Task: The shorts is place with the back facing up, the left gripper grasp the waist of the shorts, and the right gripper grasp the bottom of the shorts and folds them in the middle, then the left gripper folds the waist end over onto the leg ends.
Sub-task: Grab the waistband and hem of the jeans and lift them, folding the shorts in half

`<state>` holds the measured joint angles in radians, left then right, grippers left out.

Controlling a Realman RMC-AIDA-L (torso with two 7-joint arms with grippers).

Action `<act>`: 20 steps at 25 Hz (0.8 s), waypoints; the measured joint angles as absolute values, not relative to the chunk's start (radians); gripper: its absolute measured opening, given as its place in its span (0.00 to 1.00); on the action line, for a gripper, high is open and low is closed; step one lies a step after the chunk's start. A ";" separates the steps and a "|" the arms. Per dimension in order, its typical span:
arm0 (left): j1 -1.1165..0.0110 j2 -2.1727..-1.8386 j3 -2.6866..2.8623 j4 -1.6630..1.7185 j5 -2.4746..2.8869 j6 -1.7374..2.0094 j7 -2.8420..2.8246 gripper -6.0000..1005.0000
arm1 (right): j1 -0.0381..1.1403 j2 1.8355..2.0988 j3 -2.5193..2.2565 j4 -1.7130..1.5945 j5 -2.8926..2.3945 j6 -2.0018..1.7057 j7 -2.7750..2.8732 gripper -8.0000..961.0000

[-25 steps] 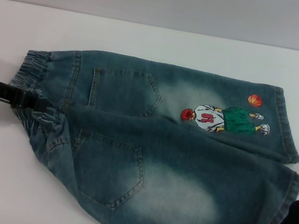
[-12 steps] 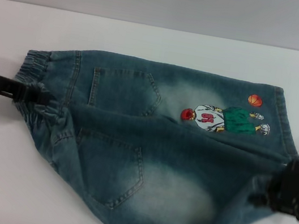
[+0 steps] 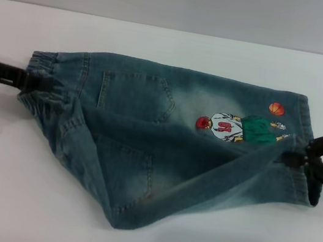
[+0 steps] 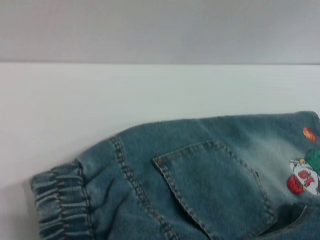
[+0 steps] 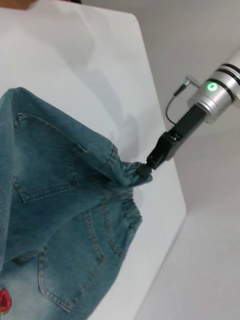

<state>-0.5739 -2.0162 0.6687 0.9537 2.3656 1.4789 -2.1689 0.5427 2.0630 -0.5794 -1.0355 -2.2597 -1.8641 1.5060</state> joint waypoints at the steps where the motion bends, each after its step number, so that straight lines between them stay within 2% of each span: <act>1: -0.571 -2.016 0.668 0.963 2.361 1.478 -2.169 0.06 | 0.540 2.063 -0.575 -1.036 -2.256 -1.861 1.506 0.01; 6: -0.567 -2.017 0.667 0.976 2.331 1.461 -2.168 0.06 | 0.507 2.068 -0.535 -1.026 -2.178 -1.813 1.475 0.01; 11: -0.563 -2.016 0.664 0.977 2.272 1.449 -2.157 0.06 | 0.462 2.057 -0.492 -1.006 -2.036 -1.785 1.420 0.01; 20: -0.559 -2.019 0.644 0.999 2.201 1.422 -2.155 0.06 | 0.461 2.056 -0.455 -0.955 -2.018 -1.693 1.375 0.01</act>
